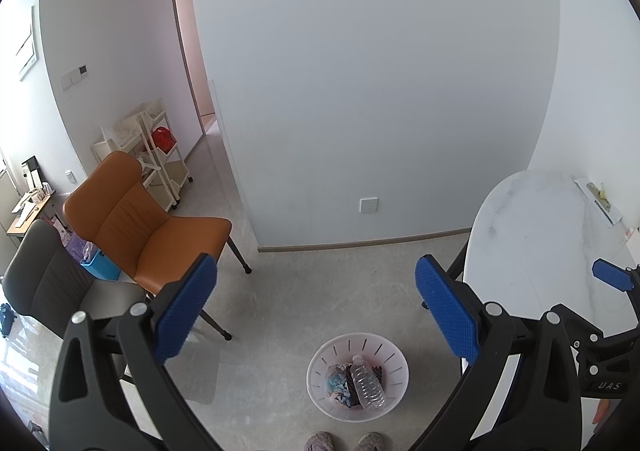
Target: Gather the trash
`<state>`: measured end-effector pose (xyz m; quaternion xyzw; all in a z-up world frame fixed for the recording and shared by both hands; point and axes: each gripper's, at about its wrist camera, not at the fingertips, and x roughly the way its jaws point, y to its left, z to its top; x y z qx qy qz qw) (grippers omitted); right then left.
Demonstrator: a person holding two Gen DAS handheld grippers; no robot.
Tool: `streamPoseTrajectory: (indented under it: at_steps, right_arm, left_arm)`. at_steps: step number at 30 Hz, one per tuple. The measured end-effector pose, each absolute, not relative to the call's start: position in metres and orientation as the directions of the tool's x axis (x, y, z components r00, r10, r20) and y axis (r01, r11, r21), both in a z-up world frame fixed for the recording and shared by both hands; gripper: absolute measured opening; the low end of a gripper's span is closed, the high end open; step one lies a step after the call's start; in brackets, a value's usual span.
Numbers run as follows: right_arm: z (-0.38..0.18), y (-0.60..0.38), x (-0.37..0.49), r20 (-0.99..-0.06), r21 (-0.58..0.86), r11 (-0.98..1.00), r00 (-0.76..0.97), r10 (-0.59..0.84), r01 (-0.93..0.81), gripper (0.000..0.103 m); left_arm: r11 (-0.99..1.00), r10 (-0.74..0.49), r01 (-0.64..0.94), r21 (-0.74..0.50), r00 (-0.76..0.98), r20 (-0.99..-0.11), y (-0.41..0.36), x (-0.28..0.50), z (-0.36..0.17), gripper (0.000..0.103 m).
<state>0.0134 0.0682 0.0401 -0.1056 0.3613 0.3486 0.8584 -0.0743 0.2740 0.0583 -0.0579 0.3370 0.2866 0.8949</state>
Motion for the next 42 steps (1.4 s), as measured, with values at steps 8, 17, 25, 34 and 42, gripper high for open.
streamPoseTrajectory:
  at_steps: [8,17,25,34,42]
  right_arm:
    - [0.0404,0.0690,0.0130,-0.694,0.070,0.737,0.498,0.520,-0.673,0.101]
    - [0.0397,0.0699,0.0132,-0.698,0.068,0.735,0.495,0.518,-0.675,0.101]
    - [0.0387,0.0705,0.0119,-0.701,0.069,0.735,0.491,0.517,-0.675,0.101]
    - [0.0376,0.0710,0.0081,-0.704,0.069,0.738,0.491,0.513,-0.672,0.101]
    - [0.0370,0.0718,0.0087,-0.705,0.068,0.742,0.494,0.509,-0.667,0.101]
  left_arm:
    - [0.830,0.473,-0.551,0.090,0.608,-0.638,0.2745,-0.0746,0.0582,0.095]
    - [0.829,0.471,-0.552,0.088,0.605,-0.642,0.2739,-0.0751,0.0573,0.095]
    - [0.828,0.477,-0.552,0.101,0.597,-0.645,0.2729,-0.0737,0.0544,0.095]
    - [0.826,0.491,-0.553,0.114,0.605,-0.627,0.2679,-0.0761,0.0551,0.095]
    - [0.834,0.469,-0.543,0.099,0.602,-0.647,0.2726,-0.0742,0.0549,0.095]
